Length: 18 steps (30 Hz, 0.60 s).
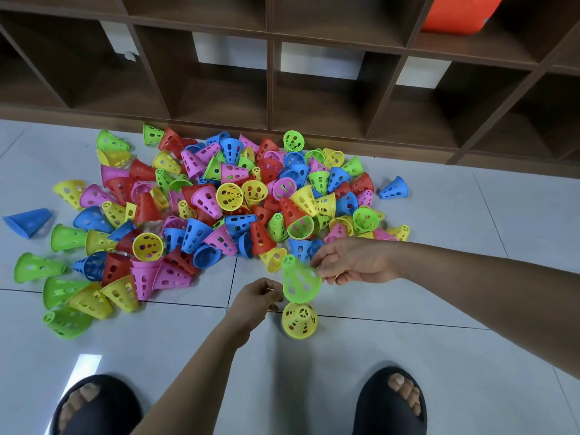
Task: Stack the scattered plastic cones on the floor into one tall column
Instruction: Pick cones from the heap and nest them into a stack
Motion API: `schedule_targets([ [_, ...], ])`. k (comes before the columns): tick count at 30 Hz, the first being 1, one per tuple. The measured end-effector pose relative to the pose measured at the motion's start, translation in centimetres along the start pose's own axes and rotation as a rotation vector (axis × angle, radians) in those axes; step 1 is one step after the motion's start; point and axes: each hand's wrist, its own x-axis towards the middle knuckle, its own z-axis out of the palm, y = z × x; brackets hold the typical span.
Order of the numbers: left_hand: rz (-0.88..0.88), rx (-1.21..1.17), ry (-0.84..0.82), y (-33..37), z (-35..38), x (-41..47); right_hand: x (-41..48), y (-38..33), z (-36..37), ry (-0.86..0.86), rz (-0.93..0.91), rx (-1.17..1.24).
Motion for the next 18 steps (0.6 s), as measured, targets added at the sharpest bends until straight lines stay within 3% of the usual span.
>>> schedule_targets([
  [5, 0.004, -0.169, 0.113, 0.4, 0.5, 1.1, 0.8, 1.3, 1.1, -0.049, 0.036, -0.173],
  [13, -0.029, -0.448, 0.07, 1.3, 0.7, 2.8, 1.3, 2.9, 1.3, 0.083, 0.06, -0.492],
  [18, -0.062, -0.515, 0.085, 0.5, 0.7, 2.9, 2.2, 3.7, 0.1, 0.247, 0.054, -1.032],
])
